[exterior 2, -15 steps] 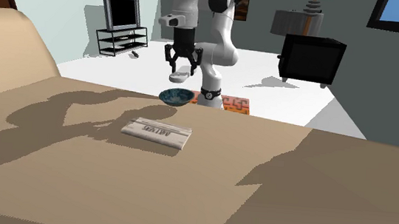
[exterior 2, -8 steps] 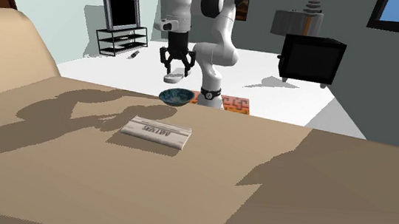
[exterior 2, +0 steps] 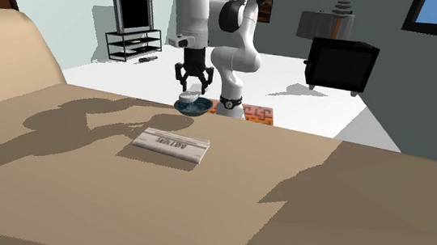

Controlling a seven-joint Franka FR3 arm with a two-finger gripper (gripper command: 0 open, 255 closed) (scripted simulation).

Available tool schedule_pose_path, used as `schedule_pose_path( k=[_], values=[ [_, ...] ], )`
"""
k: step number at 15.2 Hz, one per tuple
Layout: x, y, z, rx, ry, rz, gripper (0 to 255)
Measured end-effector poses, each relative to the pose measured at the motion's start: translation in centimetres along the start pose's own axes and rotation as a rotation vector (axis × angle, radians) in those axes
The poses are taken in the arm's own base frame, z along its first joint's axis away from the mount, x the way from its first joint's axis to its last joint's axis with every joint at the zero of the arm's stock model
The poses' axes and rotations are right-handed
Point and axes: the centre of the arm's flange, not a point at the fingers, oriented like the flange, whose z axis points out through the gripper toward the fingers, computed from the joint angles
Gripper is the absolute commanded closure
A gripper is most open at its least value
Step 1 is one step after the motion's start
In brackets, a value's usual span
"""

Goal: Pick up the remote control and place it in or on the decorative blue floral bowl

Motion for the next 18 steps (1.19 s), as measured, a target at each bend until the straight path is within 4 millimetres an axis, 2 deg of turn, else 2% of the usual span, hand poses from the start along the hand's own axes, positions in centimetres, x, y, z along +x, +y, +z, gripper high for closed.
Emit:
schedule_pose_path(
  k=[3, 8, 9, 15, 18],
  values=[
    [0.1, 0.0, 1.2, 0.000, 0.000, 0.000, 255],
    [0.1, 0.0, 1.5, 0.000, 0.001, 0.000, 255],
    [0.1, 0.0, 1.5, 0.000, 0.001, 0.000, 0],
    [0.1, 0.0, 1.5, 0.000, 0.001, 0.000, 0],
    [0.0, 0.0, -1.5, -0.001, 0.003, 0.000, 0]
  ],
)
